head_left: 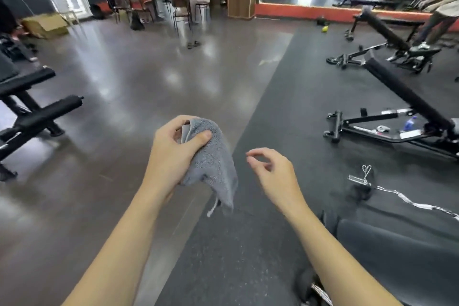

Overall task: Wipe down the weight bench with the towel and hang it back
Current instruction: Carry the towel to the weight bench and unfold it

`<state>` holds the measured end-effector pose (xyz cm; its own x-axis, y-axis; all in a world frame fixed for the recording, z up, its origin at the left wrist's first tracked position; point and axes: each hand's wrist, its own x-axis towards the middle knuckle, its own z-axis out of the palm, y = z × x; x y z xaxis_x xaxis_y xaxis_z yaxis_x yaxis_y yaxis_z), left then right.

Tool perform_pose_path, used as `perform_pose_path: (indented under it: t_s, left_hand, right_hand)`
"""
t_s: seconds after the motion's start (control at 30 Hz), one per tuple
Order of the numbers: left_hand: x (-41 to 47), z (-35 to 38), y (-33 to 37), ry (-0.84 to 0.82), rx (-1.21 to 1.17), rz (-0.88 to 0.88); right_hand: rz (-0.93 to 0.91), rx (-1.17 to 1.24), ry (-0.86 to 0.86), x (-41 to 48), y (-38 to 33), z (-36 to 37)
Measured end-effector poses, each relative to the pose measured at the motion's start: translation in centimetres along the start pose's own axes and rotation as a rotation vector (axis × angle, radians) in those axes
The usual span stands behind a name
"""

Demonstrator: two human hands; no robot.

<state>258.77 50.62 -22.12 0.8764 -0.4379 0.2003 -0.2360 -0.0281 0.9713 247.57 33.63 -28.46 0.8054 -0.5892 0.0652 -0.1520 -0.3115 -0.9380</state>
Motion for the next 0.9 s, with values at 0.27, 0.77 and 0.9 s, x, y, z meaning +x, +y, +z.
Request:
perform_pose_path:
  t_s: [0.27, 0.77, 0.9]
  left_hand:
    - [17.8, 12.4, -3.2, -0.298, -0.113, -0.077]
    - [56.2, 32.3, -12.7, -0.889, -0.158, -0.067]
    - [62.4, 41.3, -13.6, -0.979, -0.137, -0.065]
  right_hand:
    - [0.121, 0.322, -0.177, 19.5, -2.2, -3.5]
    - [0.083, 0.048, -0.072, 55.2, 5.4, -20.1]
    - [-0.023, -0.035, 0.038, 61.9, 8.6, -26.8]
